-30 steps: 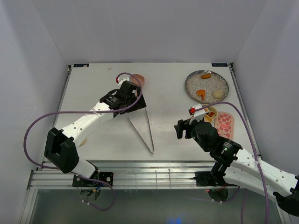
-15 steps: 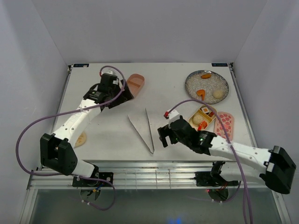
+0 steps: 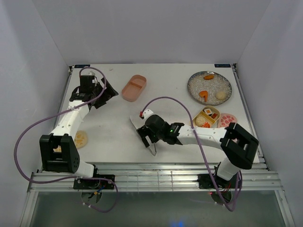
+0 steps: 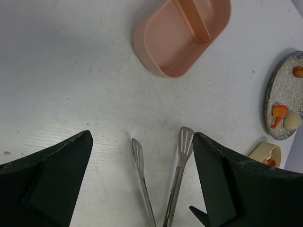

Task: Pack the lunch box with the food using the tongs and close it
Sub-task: Move the packing box to the center of the board.

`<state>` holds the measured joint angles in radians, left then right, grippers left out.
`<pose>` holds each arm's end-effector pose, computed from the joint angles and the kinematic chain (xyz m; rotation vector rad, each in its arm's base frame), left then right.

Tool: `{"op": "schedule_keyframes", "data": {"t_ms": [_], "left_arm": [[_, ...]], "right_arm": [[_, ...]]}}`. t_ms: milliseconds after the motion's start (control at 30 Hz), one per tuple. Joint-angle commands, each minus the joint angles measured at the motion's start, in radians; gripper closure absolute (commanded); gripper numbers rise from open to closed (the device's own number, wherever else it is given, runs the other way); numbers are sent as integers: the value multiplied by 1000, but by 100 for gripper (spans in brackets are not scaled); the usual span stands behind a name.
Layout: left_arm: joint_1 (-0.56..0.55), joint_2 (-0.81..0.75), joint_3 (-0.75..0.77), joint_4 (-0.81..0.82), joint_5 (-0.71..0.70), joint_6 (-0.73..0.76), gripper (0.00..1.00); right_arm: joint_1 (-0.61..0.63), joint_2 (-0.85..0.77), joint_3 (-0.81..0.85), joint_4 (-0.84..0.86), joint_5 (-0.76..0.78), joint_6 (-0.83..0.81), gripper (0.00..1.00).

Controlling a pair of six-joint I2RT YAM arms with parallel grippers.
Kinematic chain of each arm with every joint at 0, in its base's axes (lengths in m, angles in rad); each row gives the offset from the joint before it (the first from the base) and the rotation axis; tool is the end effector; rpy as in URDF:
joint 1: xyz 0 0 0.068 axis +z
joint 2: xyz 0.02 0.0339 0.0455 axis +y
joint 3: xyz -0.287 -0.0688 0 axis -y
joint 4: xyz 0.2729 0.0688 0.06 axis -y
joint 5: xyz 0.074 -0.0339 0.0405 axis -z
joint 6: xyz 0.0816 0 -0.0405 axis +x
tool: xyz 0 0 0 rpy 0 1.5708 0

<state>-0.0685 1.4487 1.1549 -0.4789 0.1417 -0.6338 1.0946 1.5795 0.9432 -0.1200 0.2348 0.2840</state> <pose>0.3728 -0.0371 0.2687 -0.5980 2.3157 -0.5061 0.1953 0.3372 0.1813 -0.8124 2.1950 0.4285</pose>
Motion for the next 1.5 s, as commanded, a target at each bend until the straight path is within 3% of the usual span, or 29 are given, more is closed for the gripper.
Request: {"op": "schedule_keyframes", "data": {"t_ms": [0, 167, 500, 667, 1167, 1267, 1467], "left_arm": [[35, 1, -29, 85, 83, -3, 2], [53, 126, -28, 201, 222, -37, 6], [53, 427, 187, 184, 211, 25, 18], [53, 504, 284, 161, 208, 46, 17], [13, 674, 397, 188, 225, 68, 23], [1, 687, 414, 187, 214, 85, 30], [-28, 710, 442, 201, 256, 115, 58]], "right_arm": [[14, 57, 83, 26, 4, 10, 7], [27, 154, 131, 13, 52, 41, 6], [42, 185, 157, -36, 139, 44, 5], [42, 128, 109, -14, 156, 26, 5], [44, 189, 97, 63, 132, 20, 1], [44, 178, 85, 69, 135, 15, 1], [44, 151, 69, 56, 149, 3, 1]]}}
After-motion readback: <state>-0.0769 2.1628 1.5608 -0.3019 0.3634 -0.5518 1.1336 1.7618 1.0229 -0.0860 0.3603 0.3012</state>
